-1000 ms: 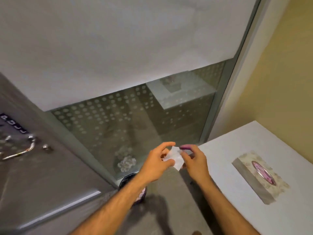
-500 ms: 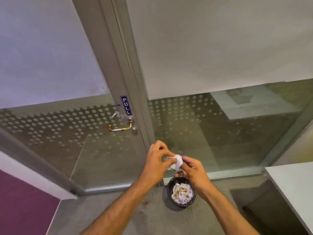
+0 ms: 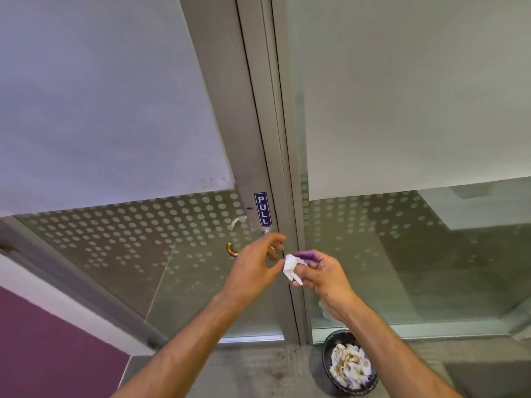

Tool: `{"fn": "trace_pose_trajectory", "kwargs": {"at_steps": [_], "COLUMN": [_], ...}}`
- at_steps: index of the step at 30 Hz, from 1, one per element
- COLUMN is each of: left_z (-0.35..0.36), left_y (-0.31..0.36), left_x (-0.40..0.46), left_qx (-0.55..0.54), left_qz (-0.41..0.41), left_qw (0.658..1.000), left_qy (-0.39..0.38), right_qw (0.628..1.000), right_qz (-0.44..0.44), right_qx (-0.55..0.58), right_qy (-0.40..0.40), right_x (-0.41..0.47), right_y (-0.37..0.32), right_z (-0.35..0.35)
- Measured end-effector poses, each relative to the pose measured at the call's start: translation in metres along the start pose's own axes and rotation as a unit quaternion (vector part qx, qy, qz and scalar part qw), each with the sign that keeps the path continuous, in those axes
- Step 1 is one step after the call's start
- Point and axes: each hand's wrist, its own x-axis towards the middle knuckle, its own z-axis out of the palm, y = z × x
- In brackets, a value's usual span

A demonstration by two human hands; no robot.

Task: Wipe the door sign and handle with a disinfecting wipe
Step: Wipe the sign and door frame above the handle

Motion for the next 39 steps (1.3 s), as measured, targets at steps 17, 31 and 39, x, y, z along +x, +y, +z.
{"fn": "trace_pose_trajectory", "kwargs": {"at_steps": [17, 31, 39], "left_z": [-0.133, -0.122, -0.125], "left_y": [-0.127, -0.153, -0.151], "left_x": [0.179, 0.204, 0.204], "left_qx": [0.551, 0.58, 0.567], "left_qz": [0.534, 0.574, 0.585], "left_qw": [0.642, 0.576, 0.578], "left_qy": [-0.002, 0.05, 0.051], "right_qw": [0.888, 0.692, 0.642], "right_qz": [-0.167, -0.233, -0.252], "right_qx": [-0.141, -0.433, -0.413], "right_qy": [0.405, 0.529, 0.594], "right_x": [0.13, 0.203, 0.21], "right_y": [0.046, 0.104, 0.055], "right_z": [0.102, 0.155, 0.161]}}
